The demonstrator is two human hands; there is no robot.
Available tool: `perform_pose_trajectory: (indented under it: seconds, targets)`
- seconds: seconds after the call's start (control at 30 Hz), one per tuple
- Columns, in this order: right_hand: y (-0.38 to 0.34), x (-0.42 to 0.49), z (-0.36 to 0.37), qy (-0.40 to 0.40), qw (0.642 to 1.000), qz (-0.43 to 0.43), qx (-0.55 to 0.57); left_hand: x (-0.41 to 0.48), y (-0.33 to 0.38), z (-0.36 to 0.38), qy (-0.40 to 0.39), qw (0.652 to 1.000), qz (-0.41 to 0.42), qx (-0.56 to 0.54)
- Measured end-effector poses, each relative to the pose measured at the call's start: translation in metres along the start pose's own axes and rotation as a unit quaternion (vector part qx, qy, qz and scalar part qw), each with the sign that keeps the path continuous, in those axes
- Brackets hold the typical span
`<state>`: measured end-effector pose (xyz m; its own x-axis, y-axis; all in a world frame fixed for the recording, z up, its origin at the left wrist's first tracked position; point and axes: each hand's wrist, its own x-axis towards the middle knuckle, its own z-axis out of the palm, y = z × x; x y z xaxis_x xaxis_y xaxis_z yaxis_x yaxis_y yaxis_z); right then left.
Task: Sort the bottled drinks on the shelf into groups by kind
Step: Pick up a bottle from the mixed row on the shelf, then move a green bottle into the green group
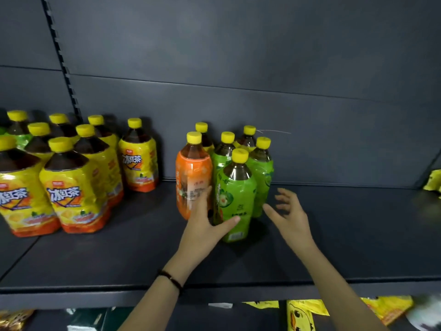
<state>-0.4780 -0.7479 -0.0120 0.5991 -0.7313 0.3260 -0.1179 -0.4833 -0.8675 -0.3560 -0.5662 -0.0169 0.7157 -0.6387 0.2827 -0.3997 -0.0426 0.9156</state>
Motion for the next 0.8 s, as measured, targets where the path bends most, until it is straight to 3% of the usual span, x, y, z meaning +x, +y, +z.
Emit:
perform_pose_trajectory:
  seconds: [0.17,0.37,0.63,0.8]
  targets:
    - [-0.008,0.045,0.012,-0.057,0.996,0.021,0.058,0.017,0.009,0.022,0.011,1.000,0.001,-0.028]
    - [-0.008,0.065,0.019,-0.056,0.993,0.036,0.100,0.016,-0.004,0.017,0.060,0.998,-0.032,0.009]
    - [0.000,0.037,-0.010,-0.087,0.990,0.015,0.107,0.000,-0.006,0.016,0.140,0.984,-0.073,0.078]
    - [0.004,0.001,-0.023,-0.052,0.990,0.031,0.129,-0.019,-0.008,0.004,0.128,0.991,-0.030,0.013]
